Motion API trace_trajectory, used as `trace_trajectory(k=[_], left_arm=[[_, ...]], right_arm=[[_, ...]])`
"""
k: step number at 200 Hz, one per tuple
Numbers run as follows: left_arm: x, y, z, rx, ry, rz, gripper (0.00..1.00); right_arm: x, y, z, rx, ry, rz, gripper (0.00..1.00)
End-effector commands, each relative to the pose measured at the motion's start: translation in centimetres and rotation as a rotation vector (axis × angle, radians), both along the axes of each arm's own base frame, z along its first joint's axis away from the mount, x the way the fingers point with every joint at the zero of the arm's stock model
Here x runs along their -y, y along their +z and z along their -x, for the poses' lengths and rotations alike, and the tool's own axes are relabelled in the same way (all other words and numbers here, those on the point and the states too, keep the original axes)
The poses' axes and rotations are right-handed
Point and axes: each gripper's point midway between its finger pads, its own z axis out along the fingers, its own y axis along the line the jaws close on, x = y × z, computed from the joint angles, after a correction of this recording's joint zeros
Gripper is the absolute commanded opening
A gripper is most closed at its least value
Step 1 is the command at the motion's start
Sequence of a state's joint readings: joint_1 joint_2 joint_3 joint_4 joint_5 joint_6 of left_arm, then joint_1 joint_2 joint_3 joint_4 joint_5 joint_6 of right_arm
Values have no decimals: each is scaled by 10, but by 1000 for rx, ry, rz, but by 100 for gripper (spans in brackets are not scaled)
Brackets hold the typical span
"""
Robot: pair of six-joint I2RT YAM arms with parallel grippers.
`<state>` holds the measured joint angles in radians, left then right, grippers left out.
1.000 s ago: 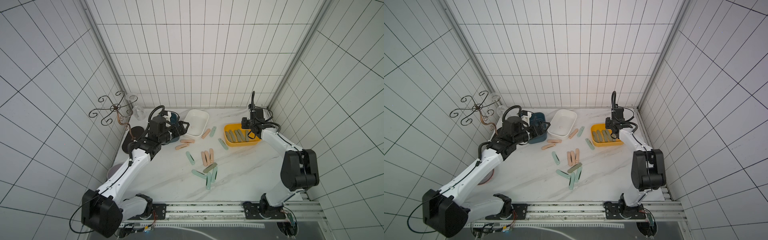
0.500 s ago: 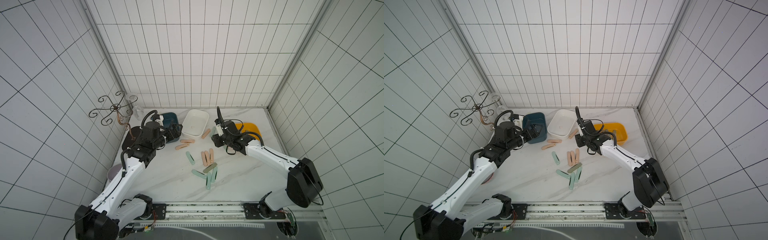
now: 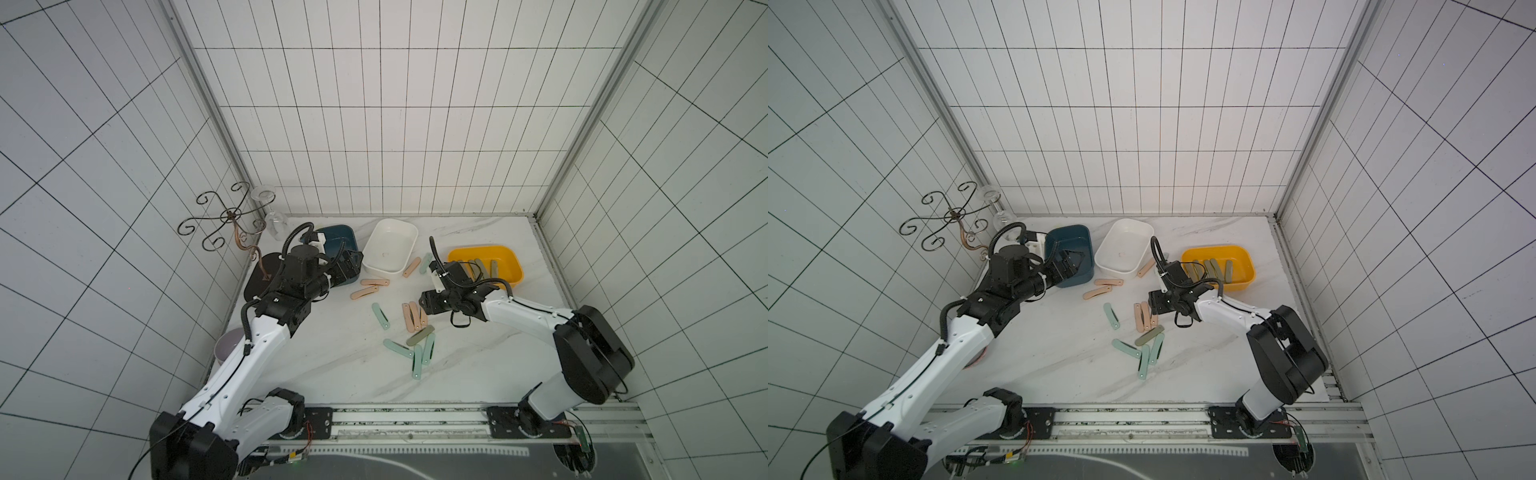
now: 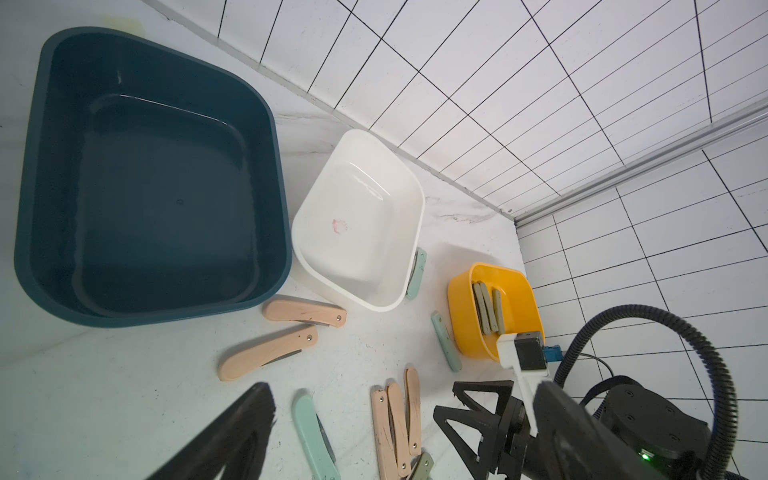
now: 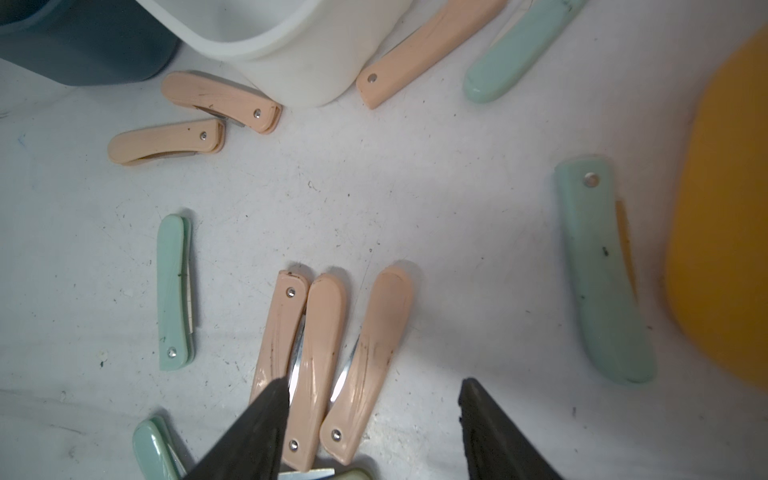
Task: Place the fruit knives into the storage box by color
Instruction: Adjust the fruit knife at the center of the board.
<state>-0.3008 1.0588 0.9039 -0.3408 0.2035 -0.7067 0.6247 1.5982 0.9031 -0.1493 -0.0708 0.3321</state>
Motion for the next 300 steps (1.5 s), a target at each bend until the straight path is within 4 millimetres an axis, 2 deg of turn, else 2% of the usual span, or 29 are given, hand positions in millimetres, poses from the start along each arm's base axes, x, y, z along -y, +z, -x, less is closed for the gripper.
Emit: trace_trajectory(k=[1,49,101,139,175,203,225,250,300], left_arm=[[-2,3,3,14,6,3,97],[-4,3,5,18,10,1,97],[-5,4,7,21,12,3,97],[-6,6,7,26,15,5,97],[-5,6,7,27,14,8,97],[-5,7,7,30,11,12,97],[-3,7,7,29,7,20,97],[-3,6,7,28,5,26,97],[-3,8,7,33,6,27,97]], right_arm=[[-6,-22,12,-66,4,-40,67],[-18,-33,16,-113,11,-79,67],[-43,-41,24,-156,50,-112,66],[-66,-33,26,-146,92,-127,65],[-64,-11,32,-101,85,-124,64],[-58,-3,53,-103,100,-118,64],[-61,1,71,-108,124,-127,64],[-75,2,92,-124,173,-129,64],[-100,-13,130,-170,265,-94,64]])
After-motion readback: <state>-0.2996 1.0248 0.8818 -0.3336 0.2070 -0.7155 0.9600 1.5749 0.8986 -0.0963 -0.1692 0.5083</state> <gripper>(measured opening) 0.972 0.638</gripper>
